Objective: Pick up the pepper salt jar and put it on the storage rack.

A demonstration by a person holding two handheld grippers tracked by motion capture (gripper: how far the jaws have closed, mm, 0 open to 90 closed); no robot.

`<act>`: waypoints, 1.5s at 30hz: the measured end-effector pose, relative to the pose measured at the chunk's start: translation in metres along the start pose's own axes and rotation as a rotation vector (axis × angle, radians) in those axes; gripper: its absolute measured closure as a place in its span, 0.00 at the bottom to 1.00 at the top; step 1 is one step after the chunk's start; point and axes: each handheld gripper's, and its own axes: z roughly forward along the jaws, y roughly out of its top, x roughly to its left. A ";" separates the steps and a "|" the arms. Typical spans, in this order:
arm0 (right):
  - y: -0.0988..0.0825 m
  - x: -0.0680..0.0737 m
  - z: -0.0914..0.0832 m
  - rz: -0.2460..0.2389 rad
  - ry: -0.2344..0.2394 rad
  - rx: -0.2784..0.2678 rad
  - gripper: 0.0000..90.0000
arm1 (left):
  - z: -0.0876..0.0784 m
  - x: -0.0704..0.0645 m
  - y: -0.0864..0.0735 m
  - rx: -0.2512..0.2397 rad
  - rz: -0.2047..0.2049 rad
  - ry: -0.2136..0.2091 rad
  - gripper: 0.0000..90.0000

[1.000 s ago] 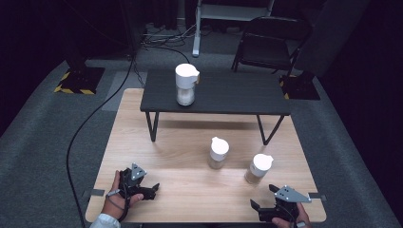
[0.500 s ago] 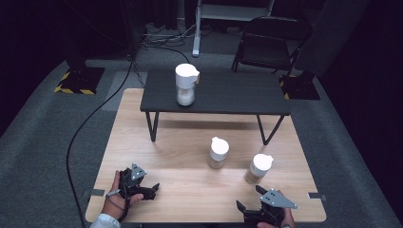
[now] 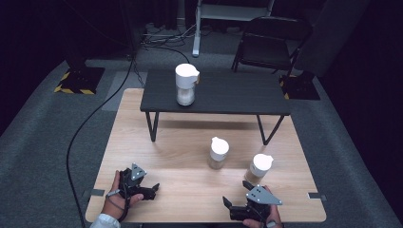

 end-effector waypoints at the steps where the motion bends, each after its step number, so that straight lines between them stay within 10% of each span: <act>1: 0.001 0.002 0.002 0.000 -0.006 -0.005 0.06 | 0.000 0.000 0.000 0.000 0.000 0.000 0.00; 32: 0.027 0.055 0.083 0.065 -0.193 0.006 0.08 | 0.000 0.000 0.000 0.000 0.002 -0.003 0.00; 45: 0.037 0.054 0.104 0.087 -0.253 -0.004 0.07 | 0.000 0.000 0.000 0.000 0.003 -0.004 0.00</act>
